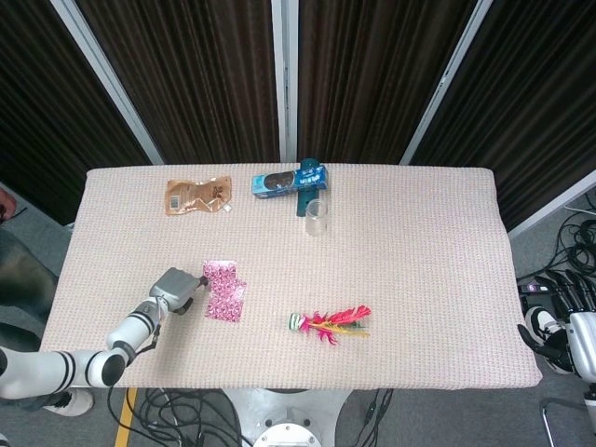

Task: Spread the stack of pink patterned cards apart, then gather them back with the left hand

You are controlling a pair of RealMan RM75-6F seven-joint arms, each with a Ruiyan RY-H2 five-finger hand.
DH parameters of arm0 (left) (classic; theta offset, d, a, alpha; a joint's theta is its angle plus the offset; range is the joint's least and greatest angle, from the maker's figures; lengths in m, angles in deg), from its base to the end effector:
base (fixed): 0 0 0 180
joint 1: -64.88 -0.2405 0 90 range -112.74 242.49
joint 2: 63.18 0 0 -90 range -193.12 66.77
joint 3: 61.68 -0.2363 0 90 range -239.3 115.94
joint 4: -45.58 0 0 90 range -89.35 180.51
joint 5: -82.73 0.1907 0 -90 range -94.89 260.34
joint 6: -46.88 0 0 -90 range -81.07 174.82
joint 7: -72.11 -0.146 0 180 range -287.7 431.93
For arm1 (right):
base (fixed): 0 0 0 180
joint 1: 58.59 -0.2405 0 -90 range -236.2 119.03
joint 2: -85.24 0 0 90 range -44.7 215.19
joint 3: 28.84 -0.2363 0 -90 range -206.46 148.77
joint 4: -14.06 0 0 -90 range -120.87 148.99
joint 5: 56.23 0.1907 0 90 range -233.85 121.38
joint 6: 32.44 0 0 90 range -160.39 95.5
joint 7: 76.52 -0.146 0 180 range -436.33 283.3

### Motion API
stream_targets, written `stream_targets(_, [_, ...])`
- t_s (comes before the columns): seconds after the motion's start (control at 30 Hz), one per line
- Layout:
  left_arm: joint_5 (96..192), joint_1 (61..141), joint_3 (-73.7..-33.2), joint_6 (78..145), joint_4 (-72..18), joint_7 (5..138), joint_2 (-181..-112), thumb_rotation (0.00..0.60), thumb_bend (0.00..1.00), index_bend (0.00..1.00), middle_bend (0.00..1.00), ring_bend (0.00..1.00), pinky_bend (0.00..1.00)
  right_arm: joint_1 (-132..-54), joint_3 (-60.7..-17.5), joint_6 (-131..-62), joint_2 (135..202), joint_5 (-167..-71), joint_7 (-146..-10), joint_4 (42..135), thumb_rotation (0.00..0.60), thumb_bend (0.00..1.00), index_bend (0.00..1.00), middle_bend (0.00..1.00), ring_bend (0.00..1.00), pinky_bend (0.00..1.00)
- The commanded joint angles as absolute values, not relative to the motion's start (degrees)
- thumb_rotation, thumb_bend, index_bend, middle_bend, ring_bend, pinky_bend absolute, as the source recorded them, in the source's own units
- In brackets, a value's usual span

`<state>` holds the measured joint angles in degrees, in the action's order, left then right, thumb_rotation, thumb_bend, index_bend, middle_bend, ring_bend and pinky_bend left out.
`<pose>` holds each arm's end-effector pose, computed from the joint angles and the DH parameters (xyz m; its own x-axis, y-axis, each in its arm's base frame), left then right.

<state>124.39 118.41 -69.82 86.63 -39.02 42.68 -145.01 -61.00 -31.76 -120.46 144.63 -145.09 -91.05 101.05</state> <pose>-0.2063 0.3121 -0.0098 0.6787 0.5704 0.4626 0.7226 -0.4059 -0.5596 -0.3034 -0.1686 0.2060 0.3251 0.0352 0.9450 -0.9451 -0.0220 0.3260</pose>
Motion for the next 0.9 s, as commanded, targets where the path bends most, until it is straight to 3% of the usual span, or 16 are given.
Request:
stream_targets(0.03, [123.7, 118.9, -70.1, 86.8, -39.2, 41.7, -145.2, 0.6, 0.61, 0.26, 0.89, 0.95, 0.98, -61.0, -31.7, -120.4, 144.6, -145.1, -91.1, 101.0, 0.453, 0.19, 0.16, 0.1, 0.01, 0.0])
stream_targets(0.9, [118.7, 124.1, -69.5, 88.4, -44.3, 37.2, -145.9, 0.6, 0.61, 0.26, 0.89, 0.95, 0.98, -60.4, -31.7, -120.6, 144.7, -144.5, -92.2, 99.9, 0.449, 0.2, 0.16, 0.1, 0.01, 0.0])
